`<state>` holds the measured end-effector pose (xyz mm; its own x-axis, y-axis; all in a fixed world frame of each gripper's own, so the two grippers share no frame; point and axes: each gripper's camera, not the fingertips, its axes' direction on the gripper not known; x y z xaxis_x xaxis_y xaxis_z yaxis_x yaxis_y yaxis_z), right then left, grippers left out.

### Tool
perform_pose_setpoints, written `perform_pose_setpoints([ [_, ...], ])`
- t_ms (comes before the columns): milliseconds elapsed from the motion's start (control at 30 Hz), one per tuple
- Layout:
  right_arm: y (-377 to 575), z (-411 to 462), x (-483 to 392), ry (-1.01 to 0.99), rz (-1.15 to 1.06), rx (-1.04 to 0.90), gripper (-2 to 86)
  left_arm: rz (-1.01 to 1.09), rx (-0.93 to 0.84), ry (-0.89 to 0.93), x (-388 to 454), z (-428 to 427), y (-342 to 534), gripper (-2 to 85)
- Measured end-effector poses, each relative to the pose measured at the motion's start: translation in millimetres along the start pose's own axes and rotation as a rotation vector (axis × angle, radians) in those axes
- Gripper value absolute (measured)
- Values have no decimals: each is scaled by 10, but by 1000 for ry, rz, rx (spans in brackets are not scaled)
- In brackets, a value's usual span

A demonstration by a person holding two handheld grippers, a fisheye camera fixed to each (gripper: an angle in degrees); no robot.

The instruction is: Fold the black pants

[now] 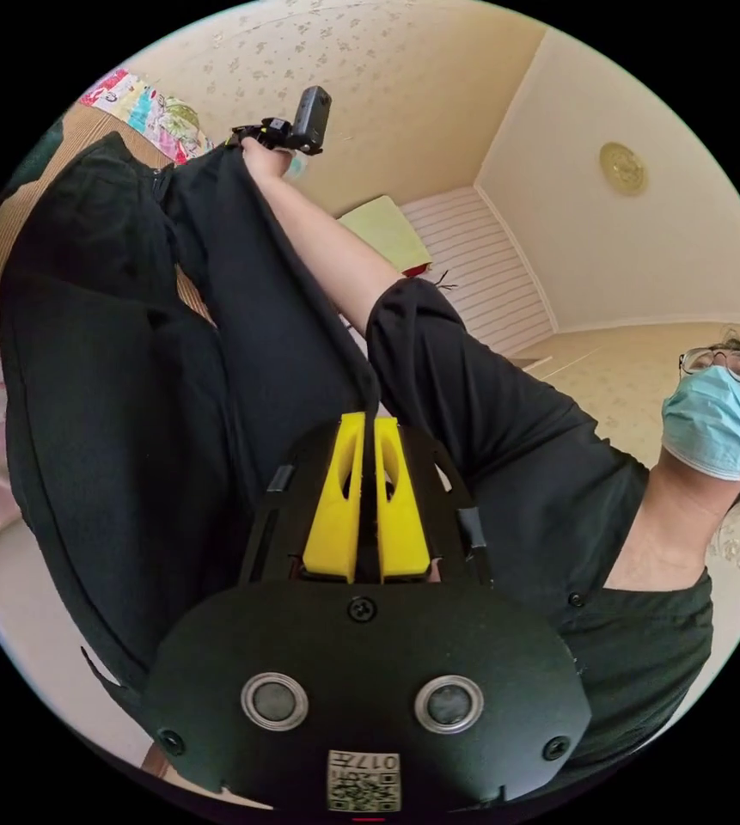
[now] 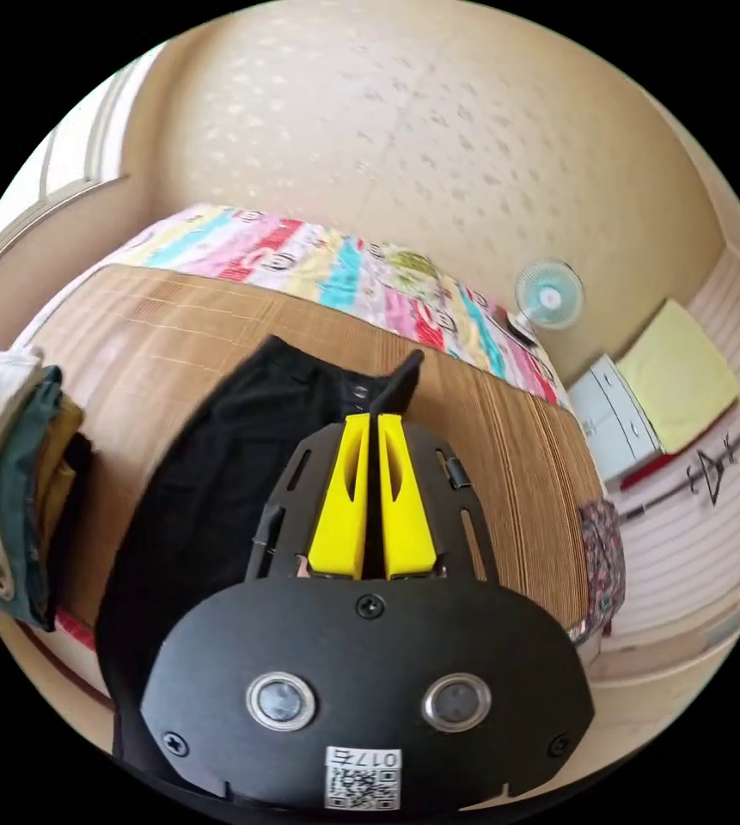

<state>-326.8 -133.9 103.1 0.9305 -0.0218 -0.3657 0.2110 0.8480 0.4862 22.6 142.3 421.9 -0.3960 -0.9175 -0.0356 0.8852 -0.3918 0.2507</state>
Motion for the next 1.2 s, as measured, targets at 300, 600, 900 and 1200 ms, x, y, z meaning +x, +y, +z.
perform_pose_setpoints([
  [300, 14, 295, -948, -687, -114, -66, 20, -27, -104, -101, 34, -827, 406, 3],
  [600, 1267, 177, 16, -880, -81, -47, 35, -284, 92, -258, -638, -1563, 834, 105],
  [900, 3257, -413, 1245, -973, 73, -142, 83, -353, 187, -218, -973, -1492, 662, 111],
  [1200, 3637, -773, 1213, -946, 129, -162, 91, -351, 168, -206, -764, -1433, 401, 76],
])
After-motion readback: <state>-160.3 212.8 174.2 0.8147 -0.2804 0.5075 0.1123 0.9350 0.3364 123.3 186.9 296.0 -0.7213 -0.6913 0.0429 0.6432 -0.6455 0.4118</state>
